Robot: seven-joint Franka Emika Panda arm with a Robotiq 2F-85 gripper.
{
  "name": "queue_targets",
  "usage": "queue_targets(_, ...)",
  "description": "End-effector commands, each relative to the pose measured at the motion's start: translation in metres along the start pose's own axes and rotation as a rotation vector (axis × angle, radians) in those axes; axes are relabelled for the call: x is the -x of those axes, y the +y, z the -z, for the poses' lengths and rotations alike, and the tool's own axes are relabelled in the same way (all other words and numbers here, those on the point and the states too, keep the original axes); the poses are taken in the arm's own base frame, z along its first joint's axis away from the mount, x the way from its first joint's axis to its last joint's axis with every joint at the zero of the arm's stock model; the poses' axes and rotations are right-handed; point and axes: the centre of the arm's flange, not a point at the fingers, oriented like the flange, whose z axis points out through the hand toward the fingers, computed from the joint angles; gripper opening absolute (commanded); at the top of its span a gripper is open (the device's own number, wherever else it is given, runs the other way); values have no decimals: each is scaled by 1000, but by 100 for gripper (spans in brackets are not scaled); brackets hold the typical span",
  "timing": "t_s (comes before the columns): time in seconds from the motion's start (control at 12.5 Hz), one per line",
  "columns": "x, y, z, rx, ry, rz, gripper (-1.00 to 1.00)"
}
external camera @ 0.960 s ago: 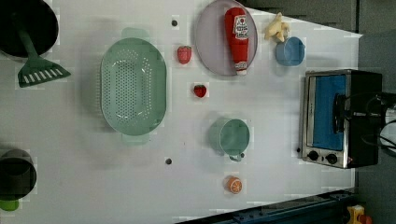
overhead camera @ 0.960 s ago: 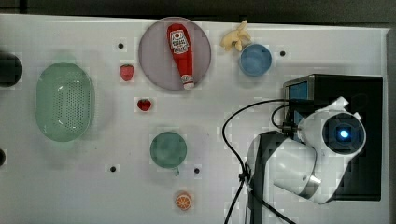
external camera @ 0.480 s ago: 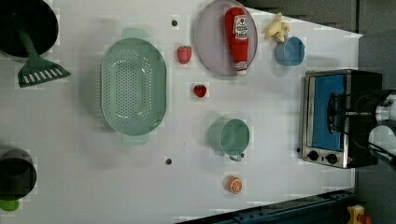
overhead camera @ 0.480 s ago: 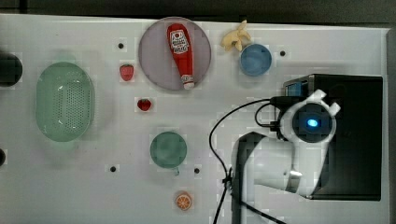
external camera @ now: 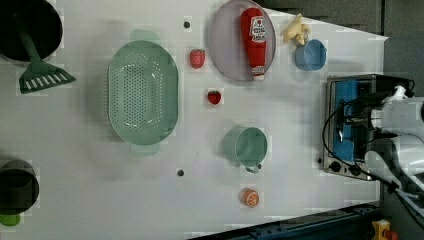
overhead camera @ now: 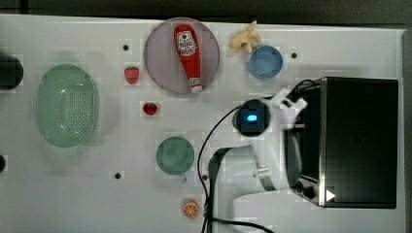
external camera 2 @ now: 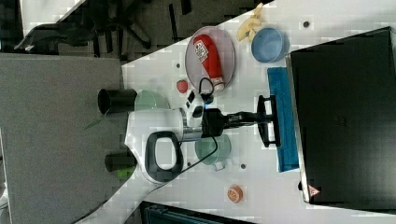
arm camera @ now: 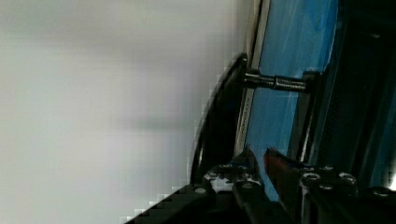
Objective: Flap open oven.
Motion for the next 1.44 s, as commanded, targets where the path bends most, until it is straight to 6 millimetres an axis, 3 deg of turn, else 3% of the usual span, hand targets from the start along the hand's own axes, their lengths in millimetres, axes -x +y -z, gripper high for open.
queue_targets(0.08, -7, -44, -2, 47, -25, -108, -65)
queue_targets(0.96, -23, -154, -74, 139, -82, -119, -65)
queue_targets(1.2, -30, -166, -81, 149, -80, -107, -65)
queue_targets(1.44, -36, -171, -75, 145, -61, -100, -65)
